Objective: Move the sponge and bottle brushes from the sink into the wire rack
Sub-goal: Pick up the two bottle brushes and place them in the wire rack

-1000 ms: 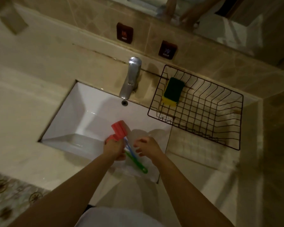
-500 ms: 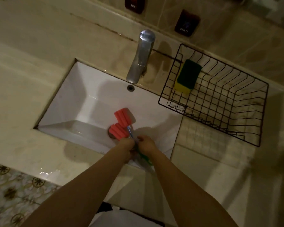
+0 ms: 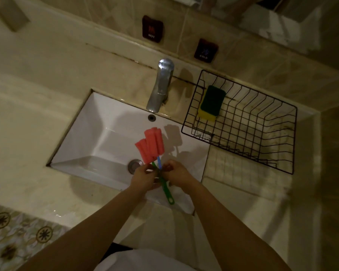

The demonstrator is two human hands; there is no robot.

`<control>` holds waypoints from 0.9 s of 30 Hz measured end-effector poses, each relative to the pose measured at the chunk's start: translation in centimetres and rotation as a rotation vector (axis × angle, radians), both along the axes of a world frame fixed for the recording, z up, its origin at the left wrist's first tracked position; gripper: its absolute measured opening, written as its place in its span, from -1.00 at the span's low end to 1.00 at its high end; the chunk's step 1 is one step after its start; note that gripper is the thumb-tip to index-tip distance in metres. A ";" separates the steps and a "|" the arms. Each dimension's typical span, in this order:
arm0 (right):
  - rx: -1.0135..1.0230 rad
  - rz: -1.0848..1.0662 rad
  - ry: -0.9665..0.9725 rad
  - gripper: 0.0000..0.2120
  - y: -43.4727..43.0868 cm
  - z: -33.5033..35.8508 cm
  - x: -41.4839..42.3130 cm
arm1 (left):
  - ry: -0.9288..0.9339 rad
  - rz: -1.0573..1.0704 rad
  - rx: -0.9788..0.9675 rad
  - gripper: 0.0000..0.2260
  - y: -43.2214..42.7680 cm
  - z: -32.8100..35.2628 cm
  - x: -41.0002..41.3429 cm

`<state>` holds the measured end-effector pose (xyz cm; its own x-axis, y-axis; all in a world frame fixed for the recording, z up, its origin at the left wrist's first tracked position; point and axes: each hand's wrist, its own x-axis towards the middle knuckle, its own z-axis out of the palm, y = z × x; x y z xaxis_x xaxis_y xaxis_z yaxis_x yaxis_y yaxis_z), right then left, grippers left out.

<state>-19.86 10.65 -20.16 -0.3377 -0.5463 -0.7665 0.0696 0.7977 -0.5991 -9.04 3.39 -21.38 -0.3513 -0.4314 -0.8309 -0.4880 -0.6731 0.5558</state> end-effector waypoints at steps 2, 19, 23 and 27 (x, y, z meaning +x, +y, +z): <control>-0.044 0.032 0.026 -0.90 0.2 0.9 -0.4 | 0.049 -0.016 -0.091 -0.95 -0.1 0.8 0.6; -0.458 -0.480 0.222 -0.80 7.1 13.2 -10.3 | 0.533 -0.220 -0.559 -0.90 -1.8 13.1 -9.5; -0.497 -0.584 0.283 -0.86 8.8 14.9 -13.7 | 0.664 -0.240 -0.564 -0.81 -2.1 16.1 -15.2; -0.486 -0.649 0.325 -0.91 9.8 15.1 -16.3 | 0.631 -0.345 -0.649 -0.80 -1.7 16.6 -19.5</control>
